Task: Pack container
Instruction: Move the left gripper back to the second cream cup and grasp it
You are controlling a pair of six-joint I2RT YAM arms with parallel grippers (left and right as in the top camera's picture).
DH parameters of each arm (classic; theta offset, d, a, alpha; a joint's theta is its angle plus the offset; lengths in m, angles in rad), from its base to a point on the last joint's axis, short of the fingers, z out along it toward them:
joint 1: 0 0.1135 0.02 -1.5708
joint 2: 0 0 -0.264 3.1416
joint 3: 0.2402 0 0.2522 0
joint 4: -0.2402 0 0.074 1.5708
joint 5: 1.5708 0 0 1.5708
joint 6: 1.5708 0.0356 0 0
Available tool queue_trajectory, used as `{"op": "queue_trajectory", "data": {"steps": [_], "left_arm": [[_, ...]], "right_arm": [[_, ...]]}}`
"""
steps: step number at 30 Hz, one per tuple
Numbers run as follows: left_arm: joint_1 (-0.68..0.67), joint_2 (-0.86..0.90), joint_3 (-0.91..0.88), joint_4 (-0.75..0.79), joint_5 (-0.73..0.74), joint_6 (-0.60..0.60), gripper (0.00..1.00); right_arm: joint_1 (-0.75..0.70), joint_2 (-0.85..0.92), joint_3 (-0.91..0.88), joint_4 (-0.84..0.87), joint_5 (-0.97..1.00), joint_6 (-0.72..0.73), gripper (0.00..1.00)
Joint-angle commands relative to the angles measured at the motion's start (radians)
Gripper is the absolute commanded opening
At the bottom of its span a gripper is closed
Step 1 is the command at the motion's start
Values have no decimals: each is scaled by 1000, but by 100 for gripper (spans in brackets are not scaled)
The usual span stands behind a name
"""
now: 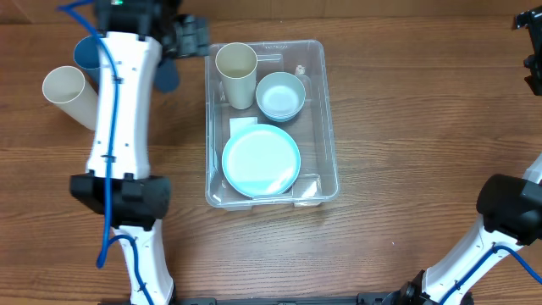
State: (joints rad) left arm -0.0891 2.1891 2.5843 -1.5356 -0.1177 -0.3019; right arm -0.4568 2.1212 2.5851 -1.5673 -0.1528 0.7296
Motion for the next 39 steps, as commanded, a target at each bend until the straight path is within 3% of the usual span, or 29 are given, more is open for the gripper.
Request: {"op": "queue_trajectory", "data": {"steps": [1, 4, 10, 17, 27, 32, 33, 34, 35, 36, 39], "left_arm": [[135, -23, 20, -89, -20, -110, 100], [225, -23, 20, -129, -19, -80, 100], [312, -18, 14, -115, -29, 167, 100], [362, -2, -84, 62, -27, 332, 100], [372, -1, -420, 270, 11, 411, 95], [372, -1, -502, 348, 10, 411, 66], [372, -1, -504, 356, 10, 411, 53], [372, -1, -504, 359, 10, 411, 29], [372, -1, -504, 366, 10, 410, 12], [372, -1, -504, 366, 10, 410, 4], [372, -2, -504, 359, 10, 410, 4]], "right_arm": [[-2, -8, 12, 2, 5, 4, 100], [-2, -8, 12, 2, 5, 4, 100], [-2, -8, 12, 2, 5, 4, 100], [-2, -8, 12, 2, 5, 4, 100], [-2, -8, 12, 2, 5, 4, 100], [-2, -8, 12, 2, 5, 4, 100], [-2, -8, 12, 2, 5, 4, 100], [-2, -8, 12, 2, 5, 4, 100], [-2, -8, 12, 2, 5, 4, 100], [-2, -8, 12, 2, 5, 4, 100], [-2, -8, 12, 2, 5, 4, 100]]}}
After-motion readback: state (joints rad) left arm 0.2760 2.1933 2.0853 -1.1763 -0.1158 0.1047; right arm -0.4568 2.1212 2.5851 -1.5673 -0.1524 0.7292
